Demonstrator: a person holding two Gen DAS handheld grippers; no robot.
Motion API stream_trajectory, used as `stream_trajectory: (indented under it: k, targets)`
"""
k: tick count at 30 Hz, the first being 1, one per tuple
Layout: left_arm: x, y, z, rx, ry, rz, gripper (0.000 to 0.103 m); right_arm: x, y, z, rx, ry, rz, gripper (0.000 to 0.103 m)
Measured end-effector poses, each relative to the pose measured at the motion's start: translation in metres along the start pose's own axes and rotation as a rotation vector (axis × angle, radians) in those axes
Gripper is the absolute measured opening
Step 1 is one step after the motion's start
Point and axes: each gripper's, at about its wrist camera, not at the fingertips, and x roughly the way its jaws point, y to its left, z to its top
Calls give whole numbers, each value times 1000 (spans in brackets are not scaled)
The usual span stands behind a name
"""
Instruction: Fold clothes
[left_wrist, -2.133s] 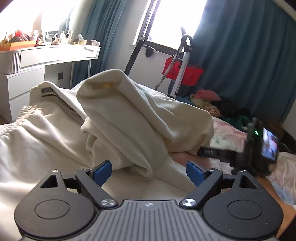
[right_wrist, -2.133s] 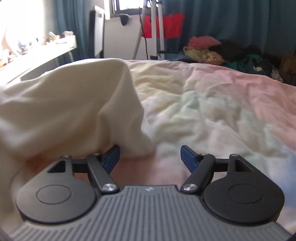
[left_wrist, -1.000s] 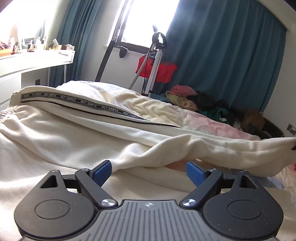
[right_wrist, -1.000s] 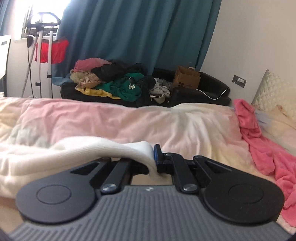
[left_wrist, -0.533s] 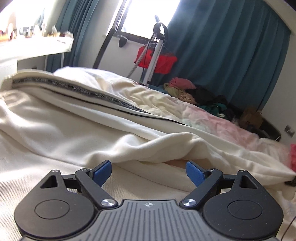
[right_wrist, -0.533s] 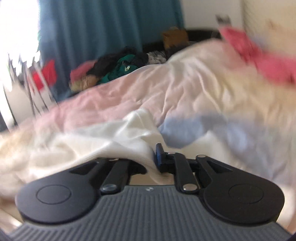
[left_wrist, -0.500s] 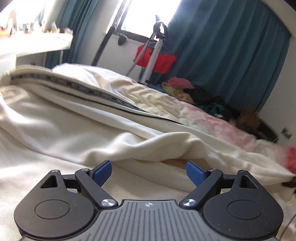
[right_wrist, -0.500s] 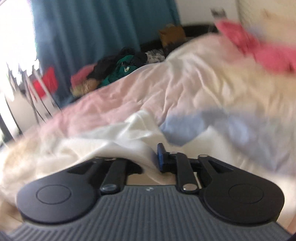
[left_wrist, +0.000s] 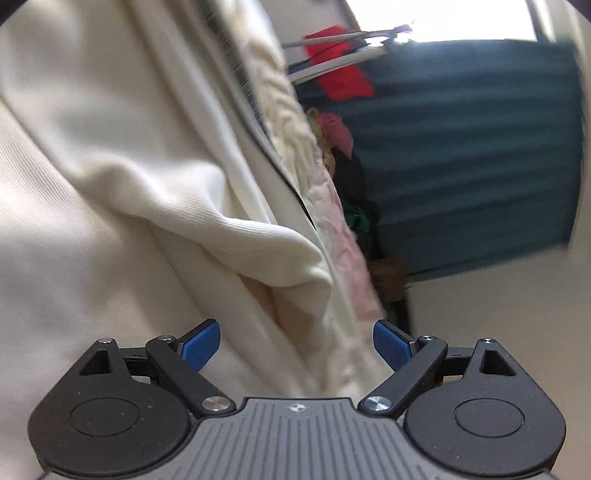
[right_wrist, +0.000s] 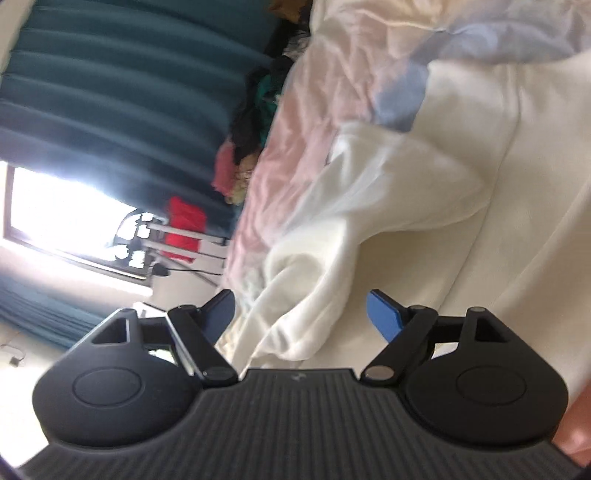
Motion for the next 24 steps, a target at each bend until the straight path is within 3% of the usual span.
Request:
stream_trajectory:
  k: [2, 6, 10, 12, 13, 15, 16, 19, 21, 24]
  targets:
    - [11, 4, 9, -34, -22, -20, 91, 13, 1, -3, -1, 33, 31, 83]
    - [32, 10, 21, -71, -37, -12, 92, 40, -17, 12, 143, 10, 32, 83]
    - [37, 18, 27, -103, -48, -37, 90, 57, -37, 34, 197, -101, -43, 82]
    - [35, 26, 32, -156, -59, -44, 77, 59, -44, 44, 203, -185, -81, 82]
    - [33, 31, 34, -187, -62, -49, 73, 60, -45, 49, 184, -225, -100, 76]
    - [32, 41, 39, -250, -62, -69, 64, 68, -37, 60, 121, -240, -183, 44]
    - [32, 45, 40, -272, -64, -77, 62, 72, -31, 69, 92, -259, -219, 19]
    - [33, 48, 43, -278, -55, -59, 49, 87, 3, 89, -81, -361, -275, 7]
    - [31, 46, 44, -265, -57, -57, 32, 103, 39, 104, -213, -383, -279, 6]
    - [23, 42, 47, -240, -93, -83, 18, 127, 101, 130, -292, -355, -236, 6]
